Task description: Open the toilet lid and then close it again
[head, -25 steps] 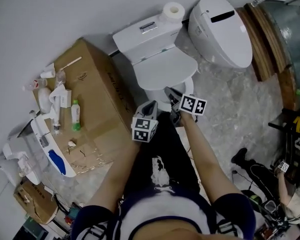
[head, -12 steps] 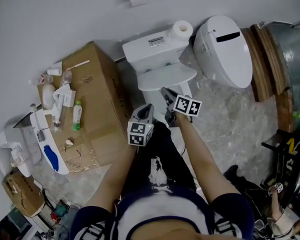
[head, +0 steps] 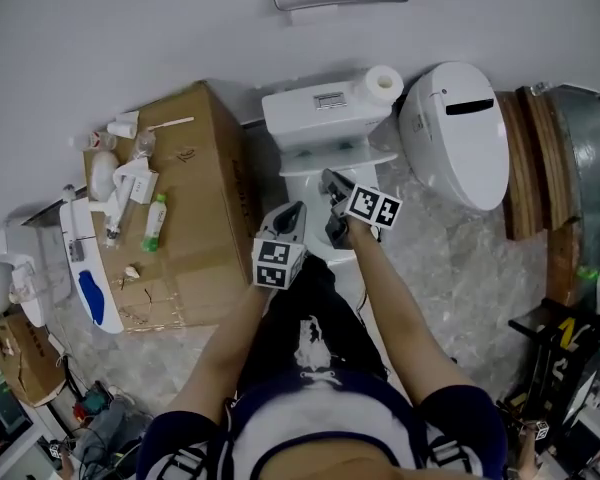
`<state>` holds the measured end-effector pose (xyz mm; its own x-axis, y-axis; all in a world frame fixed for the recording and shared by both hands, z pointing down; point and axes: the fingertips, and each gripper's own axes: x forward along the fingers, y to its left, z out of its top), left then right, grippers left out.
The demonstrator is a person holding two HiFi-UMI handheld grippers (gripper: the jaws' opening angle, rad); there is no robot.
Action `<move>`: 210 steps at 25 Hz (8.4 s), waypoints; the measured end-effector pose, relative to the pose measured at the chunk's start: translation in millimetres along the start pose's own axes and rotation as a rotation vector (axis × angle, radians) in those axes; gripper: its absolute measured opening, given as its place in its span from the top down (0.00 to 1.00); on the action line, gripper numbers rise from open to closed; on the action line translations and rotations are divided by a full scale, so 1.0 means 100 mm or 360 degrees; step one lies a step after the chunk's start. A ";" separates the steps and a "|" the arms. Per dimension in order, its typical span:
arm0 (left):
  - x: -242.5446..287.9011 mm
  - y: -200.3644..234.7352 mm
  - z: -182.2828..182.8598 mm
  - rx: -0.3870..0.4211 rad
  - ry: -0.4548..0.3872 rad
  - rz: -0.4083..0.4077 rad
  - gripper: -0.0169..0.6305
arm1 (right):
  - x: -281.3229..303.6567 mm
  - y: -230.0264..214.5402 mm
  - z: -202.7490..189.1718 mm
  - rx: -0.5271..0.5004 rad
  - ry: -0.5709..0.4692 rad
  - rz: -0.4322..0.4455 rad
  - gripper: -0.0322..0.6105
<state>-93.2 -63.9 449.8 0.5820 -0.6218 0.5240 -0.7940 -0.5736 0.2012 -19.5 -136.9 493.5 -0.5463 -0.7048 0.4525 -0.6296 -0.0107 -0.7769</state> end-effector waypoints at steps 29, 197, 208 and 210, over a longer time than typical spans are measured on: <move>0.02 0.49 0.84 -0.0024 -0.0364 0.0204 0.97 | 0.76 0.15 0.76 0.0022 -0.0006 -0.0012 0.89; 0.55 -0.41 -1.25 -0.0177 0.0325 -0.0075 0.97 | -0.85 -0.45 -0.84 -0.2832 0.0383 -0.0207 0.84; 0.51 -0.54 -1.66 -0.0168 0.0504 -0.0167 0.96 | -1.04 -0.74 -1.29 -0.2741 0.0515 -0.0192 0.83; 0.48 -0.58 -1.79 -0.0172 0.0560 -0.0190 0.97 | -1.08 -0.83 -1.41 -0.2724 0.0566 -0.0205 0.83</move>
<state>-50.0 34.8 611.3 0.5907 -0.3223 0.7397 -0.7491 -0.5598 0.3542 13.5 40.1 571.0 -0.3869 -0.5813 0.7158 -0.3685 0.8091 0.4578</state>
